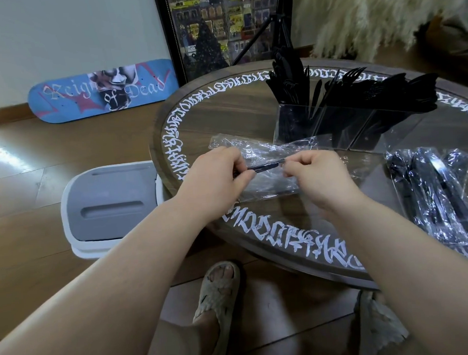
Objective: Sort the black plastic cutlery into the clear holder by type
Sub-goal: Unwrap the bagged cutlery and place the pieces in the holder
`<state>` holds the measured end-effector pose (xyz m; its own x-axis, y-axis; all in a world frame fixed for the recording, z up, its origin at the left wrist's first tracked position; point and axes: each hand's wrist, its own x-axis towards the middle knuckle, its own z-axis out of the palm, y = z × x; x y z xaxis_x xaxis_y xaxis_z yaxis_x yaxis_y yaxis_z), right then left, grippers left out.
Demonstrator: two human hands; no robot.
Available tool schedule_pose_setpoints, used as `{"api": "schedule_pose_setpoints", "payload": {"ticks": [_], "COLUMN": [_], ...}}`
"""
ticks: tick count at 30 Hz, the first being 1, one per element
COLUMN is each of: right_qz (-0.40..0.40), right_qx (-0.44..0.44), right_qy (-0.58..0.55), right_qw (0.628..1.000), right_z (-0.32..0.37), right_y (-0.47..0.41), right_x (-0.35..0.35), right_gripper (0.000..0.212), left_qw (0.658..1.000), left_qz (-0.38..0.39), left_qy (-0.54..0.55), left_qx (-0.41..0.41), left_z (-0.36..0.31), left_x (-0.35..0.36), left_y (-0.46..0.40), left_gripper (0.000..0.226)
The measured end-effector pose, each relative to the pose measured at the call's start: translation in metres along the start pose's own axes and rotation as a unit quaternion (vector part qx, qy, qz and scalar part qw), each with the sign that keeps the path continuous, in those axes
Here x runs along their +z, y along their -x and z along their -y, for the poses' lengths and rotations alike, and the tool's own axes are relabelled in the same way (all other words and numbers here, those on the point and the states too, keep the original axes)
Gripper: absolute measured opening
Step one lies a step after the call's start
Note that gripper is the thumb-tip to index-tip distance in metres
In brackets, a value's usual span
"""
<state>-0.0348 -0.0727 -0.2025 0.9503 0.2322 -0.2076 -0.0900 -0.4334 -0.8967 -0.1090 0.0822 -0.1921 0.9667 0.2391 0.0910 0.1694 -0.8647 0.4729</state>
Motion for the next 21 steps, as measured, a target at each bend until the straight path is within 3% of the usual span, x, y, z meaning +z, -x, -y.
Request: {"api": "schedule_pose_setpoints", "payload": {"ticks": [5, 12, 21], "right_qz": [0.030, 0.049, 0.060], "right_qx": [0.018, 0.019, 0.054], "right_qy": [-0.071, -0.078, -0.131], "right_qw": [0.997, 0.996, 0.988], "right_z": [0.0007, -0.0005, -0.0031], "right_y": [-0.0007, -0.0025, -0.0049], "right_x": [0.0009, 0.0029, 0.0060], "right_gripper": [0.019, 0.012, 0.009], "left_qw": [1.000, 1.000, 0.999], "left_qz": [-0.015, 0.019, 0.042], "left_qy": [0.005, -0.015, -0.013], "left_qx": [-0.002, 0.012, 0.019], "left_z": [0.0034, 0.0039, 0.0022], "left_x": [-0.0026, -0.0032, -0.0048], "left_y": [0.0005, 0.0014, 0.0023], "left_gripper": [0.005, 0.002, 0.012]}}
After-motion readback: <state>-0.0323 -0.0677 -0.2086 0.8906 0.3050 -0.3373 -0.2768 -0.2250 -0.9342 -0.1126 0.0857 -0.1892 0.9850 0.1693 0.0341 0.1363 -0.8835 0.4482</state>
